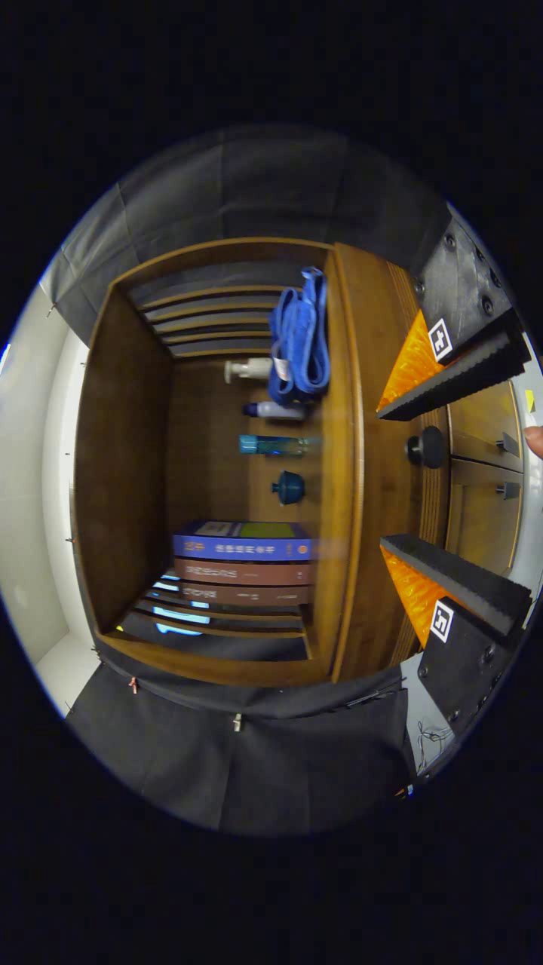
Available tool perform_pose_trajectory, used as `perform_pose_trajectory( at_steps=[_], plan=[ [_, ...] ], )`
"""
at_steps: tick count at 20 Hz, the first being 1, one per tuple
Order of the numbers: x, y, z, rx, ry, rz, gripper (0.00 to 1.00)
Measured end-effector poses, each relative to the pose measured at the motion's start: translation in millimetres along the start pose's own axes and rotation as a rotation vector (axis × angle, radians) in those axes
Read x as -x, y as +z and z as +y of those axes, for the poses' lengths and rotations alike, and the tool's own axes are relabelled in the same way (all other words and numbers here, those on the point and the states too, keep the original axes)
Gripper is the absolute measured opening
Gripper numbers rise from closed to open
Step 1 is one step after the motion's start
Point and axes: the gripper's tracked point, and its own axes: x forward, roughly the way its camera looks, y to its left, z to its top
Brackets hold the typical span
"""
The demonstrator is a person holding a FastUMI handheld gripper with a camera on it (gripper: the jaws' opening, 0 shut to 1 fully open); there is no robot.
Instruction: Pull open the drawer, take out the items inside it, and place them on the countertop above the cabinet.
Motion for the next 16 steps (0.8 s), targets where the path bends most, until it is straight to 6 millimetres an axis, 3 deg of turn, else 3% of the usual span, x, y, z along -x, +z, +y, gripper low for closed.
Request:
perform_pose_trajectory(
  at_steps=[2,3,7,11,15,16],
  plan=[
    [-12,-28,-6,-0.013,-0.026,0.062,0.97],
    [-14,-30,-15,-0.02,-0.046,0.052,0.95],
    [-14,-31,-16,0.028,-0.056,0.026,0.87],
    [-15,-32,-20,0.027,-0.078,0.033,0.9],
    [-32,-46,-36,0.032,-0.108,0.079,0.91],
    [-33,-48,-39,0.021,-0.105,0.084,0.82]
  ],
)
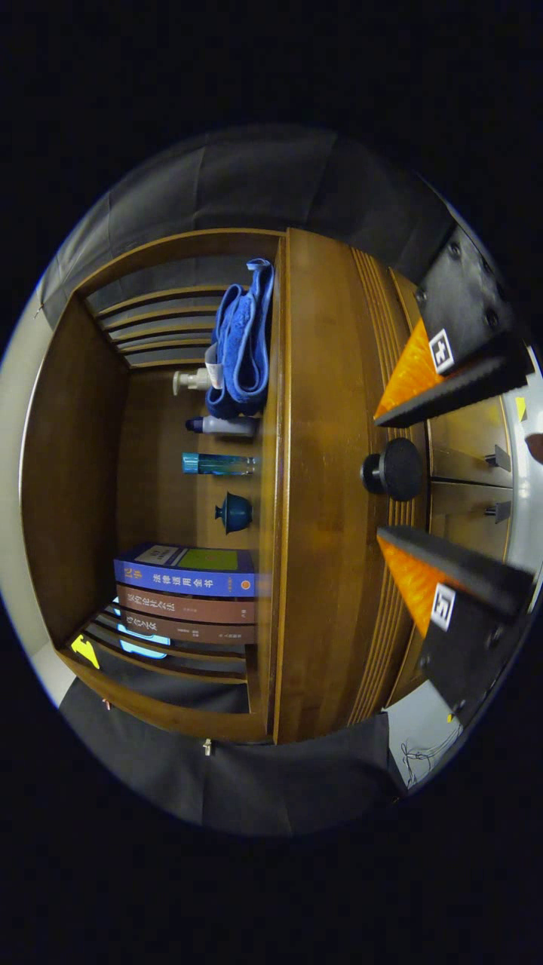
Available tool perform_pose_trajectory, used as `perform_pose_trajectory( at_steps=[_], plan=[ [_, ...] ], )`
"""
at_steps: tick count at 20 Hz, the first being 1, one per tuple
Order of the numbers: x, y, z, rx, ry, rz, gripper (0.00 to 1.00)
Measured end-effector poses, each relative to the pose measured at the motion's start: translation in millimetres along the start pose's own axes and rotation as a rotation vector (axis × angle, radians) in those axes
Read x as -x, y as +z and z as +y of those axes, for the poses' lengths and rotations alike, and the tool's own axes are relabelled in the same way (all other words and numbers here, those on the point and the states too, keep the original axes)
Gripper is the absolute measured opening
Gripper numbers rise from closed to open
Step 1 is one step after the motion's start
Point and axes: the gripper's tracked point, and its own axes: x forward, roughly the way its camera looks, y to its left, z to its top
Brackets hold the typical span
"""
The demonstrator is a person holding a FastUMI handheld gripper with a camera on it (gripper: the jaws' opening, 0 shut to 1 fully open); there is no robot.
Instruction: Pull open the drawer, take out the items inside it, and place them on the countertop above the cabinet.
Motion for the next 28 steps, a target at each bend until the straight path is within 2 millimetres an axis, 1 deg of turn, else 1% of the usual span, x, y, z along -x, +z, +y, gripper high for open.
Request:
perform_pose_trajectory(
  at_steps=[1,3,4,5,7,10,13,21,22,25,28],
  plan=[
    [-5,1,3,-0.01,0.006,0.0,0.74],
    [0,6,6,-0.009,0.02,0.011,0.57],
    [2,-1,4,-0.008,0.012,0.019,0.48],
    [-5,0,3,-0.001,0.01,0.028,0.41],
    [-4,1,3,0.008,0.013,0.031,0.33],
    [6,0,2,0.009,0.016,0.038,0.33],
    [30,-3,0,0.002,0.021,0.043,0.33],
    [103,-13,-9,-0.017,0.034,0.045,0.33],
    [110,-11,-8,-0.018,0.036,0.046,0.33],
    [132,-14,-12,-0.027,0.04,0.049,0.33],
    [146,-18,-13,-0.028,0.042,0.058,0.33]
  ],
)
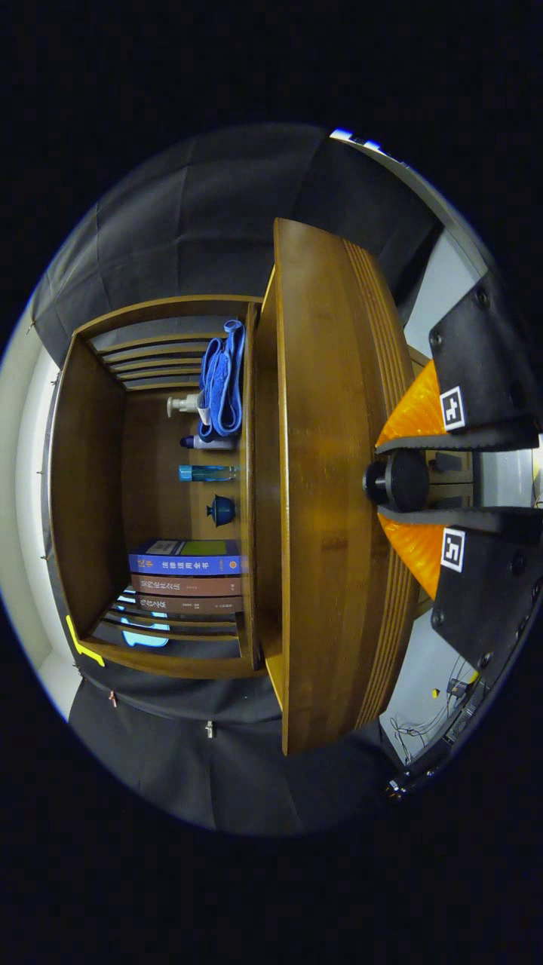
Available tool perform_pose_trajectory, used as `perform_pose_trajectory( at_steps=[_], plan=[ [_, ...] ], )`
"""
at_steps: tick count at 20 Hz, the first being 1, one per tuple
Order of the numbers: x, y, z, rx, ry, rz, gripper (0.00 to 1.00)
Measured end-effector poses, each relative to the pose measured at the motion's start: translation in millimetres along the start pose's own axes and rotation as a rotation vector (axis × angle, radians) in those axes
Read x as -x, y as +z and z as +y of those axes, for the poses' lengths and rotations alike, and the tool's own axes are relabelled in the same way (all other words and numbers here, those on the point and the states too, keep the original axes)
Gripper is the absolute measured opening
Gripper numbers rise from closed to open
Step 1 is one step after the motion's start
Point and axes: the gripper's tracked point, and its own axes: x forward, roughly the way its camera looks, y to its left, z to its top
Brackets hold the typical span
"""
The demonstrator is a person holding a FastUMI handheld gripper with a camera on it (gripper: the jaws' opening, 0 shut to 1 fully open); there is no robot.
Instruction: Pull open the drawer, take out the items inside it, and place them on the countertop above the cabinet.
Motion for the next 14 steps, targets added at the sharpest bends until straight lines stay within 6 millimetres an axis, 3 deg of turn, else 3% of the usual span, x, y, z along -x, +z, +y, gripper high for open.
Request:
perform_pose_trajectory(
  at_steps=[4,8,10,13,14],
  plan=[
    [16,-9,-2,0.003,0.006,0.004,0.33],
    [12,-11,-1,0.026,0.006,0.025,0.34],
    [19,-5,1,0.042,0.027,0.029,0.47],
    [30,6,0,0.039,0.045,0.026,0.98],
    [37,17,-2,0.04,0.048,0.022,0.96]
  ],
)
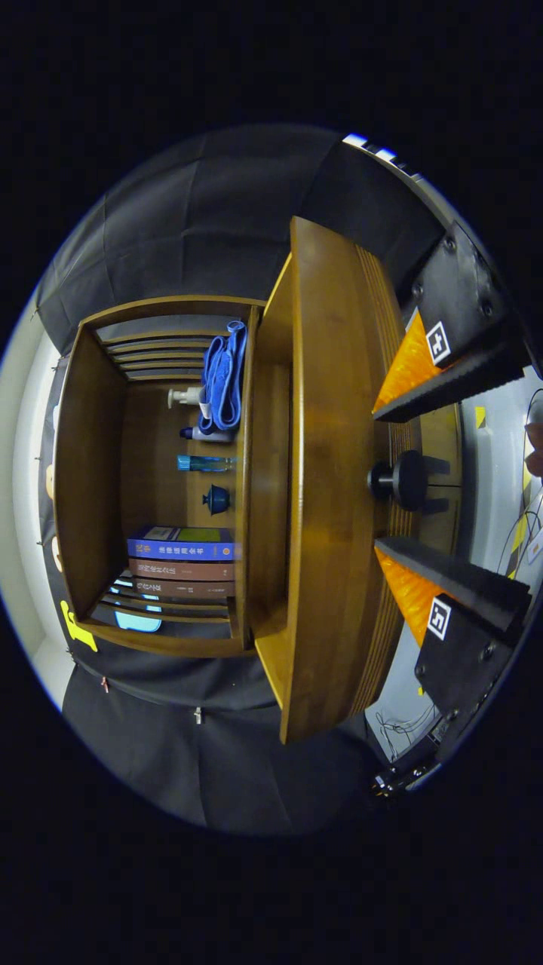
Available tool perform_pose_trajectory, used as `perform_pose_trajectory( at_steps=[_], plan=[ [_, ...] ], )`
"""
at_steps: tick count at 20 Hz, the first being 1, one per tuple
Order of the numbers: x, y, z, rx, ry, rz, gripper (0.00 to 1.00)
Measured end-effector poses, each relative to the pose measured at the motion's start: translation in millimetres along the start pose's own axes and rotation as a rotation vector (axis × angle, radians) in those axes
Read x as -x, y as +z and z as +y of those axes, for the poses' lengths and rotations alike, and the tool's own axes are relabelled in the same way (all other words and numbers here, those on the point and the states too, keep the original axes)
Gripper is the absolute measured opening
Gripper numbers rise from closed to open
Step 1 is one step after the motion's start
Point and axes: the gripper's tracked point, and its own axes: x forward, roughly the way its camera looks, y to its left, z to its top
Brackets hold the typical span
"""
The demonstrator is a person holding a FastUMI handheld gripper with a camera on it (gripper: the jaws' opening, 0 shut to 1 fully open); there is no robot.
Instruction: Pull open the drawer, take out the items inside it, and place them on the countertop above the cabinet.
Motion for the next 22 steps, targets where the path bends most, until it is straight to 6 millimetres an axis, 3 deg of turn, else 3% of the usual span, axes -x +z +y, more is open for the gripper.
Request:
perform_pose_trajectory(
  at_steps=[3,5,8,11,14,18,22],
  plan=[
    [15,50,-10,0.018,-0.006,-0.056,0.97],
    [20,91,1,0.001,0.049,-0.085,0.97],
    [7,144,3,-0.03,0.093,-0.065,0.97],
    [-20,172,2,-0.014,0.112,0.04,0.97],
    [-63,172,1,-0.013,0.13,0.173,0.97],
    [-115,134,4,-0.02,0.137,0.438,0.97],
    [-150,87,-2,-0.01,0.087,0.633,0.97]
  ],
)
